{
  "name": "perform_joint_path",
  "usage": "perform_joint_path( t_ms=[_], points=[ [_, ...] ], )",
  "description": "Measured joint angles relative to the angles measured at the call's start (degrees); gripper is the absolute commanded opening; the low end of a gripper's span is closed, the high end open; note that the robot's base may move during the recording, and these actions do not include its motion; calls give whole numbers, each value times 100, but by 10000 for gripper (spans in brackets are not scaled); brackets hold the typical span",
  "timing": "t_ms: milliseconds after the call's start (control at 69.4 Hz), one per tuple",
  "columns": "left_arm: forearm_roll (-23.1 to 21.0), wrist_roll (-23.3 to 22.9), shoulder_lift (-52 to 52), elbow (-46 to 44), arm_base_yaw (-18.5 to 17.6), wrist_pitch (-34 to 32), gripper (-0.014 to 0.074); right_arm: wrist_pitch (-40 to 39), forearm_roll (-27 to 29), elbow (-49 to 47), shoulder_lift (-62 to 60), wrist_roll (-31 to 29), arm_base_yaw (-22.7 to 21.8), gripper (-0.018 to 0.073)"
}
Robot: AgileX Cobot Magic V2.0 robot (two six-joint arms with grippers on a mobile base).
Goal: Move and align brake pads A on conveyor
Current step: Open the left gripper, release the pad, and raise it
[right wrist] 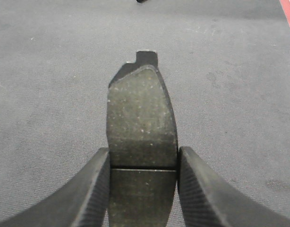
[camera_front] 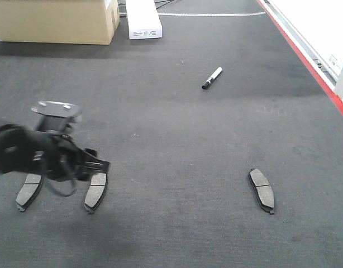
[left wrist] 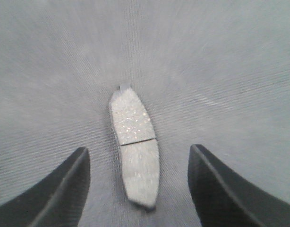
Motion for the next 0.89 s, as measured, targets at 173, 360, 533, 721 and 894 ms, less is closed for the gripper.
perform_joint_path(
  t_ms=[173,360,533,721,894],
  points=[
    [20,53,-1187,645,0,-326,451,0,0,0,0,0,0,-2],
    [123,68,-2450,1357,0,-455,451,0,0,0,0,0,0,-2],
    [286,73,-3664,1963,0,-467,451,0,0,0,0,0,0,-2],
    [298,172,-5334,2564,0,-461,451,0,0,0,0,0,0,-2],
    [298,206,-6672,2932,0,-381,451,0,0,0,0,0,0,-2]
  ],
)
